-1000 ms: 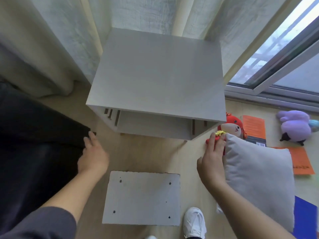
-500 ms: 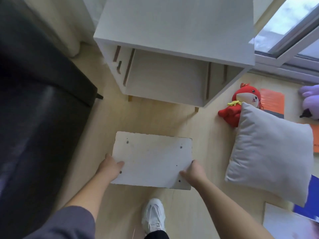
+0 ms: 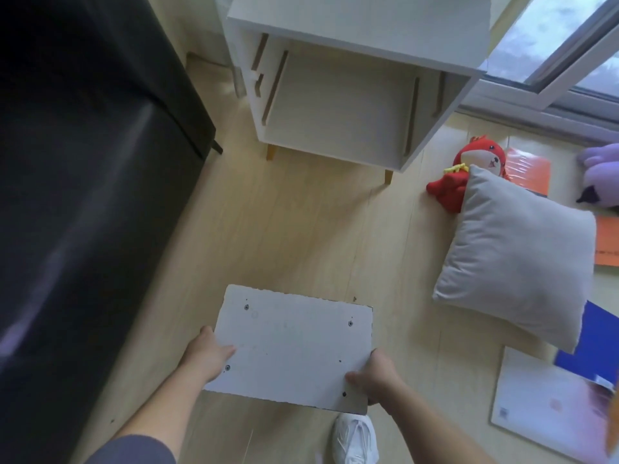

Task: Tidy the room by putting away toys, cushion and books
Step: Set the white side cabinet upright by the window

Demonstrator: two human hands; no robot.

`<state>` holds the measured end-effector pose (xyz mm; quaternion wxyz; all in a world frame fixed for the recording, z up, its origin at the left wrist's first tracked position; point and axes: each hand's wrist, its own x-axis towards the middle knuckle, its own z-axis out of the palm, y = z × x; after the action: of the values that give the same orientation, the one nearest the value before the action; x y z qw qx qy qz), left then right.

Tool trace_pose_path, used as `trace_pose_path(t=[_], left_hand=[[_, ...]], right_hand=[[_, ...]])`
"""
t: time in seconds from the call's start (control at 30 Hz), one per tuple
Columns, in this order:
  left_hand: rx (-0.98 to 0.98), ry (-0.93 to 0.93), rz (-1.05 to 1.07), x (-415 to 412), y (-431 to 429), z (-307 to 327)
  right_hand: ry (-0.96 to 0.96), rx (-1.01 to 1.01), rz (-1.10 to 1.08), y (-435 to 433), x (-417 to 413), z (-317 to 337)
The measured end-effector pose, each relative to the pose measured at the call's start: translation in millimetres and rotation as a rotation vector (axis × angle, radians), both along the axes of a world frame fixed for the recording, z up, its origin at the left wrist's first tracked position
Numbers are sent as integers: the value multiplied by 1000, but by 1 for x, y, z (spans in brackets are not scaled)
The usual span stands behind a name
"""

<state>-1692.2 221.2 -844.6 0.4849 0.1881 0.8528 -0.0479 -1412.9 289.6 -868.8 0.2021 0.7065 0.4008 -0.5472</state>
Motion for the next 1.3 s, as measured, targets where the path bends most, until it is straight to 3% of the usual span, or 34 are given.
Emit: trace_pose_path(t=[0.47, 0.87, 1.03, 1.17, 1.3], left_hand=[[-9, 59, -67, 17, -77, -24], [123, 151, -108, 16, -26, -35], [37, 141, -207, 19, -19, -31], [24, 123, -363, 34, -6, -3], [141, 56, -477, 78, 33, 47]], right_hand=[[-13, 46, -52, -101, 16, -22], [-23, 224, -24, -43, 8, -30], [-28, 193, 26, -32, 6, -20], [-5, 202, 81, -18, 17, 13], [-42, 268, 81, 9, 56, 65]])
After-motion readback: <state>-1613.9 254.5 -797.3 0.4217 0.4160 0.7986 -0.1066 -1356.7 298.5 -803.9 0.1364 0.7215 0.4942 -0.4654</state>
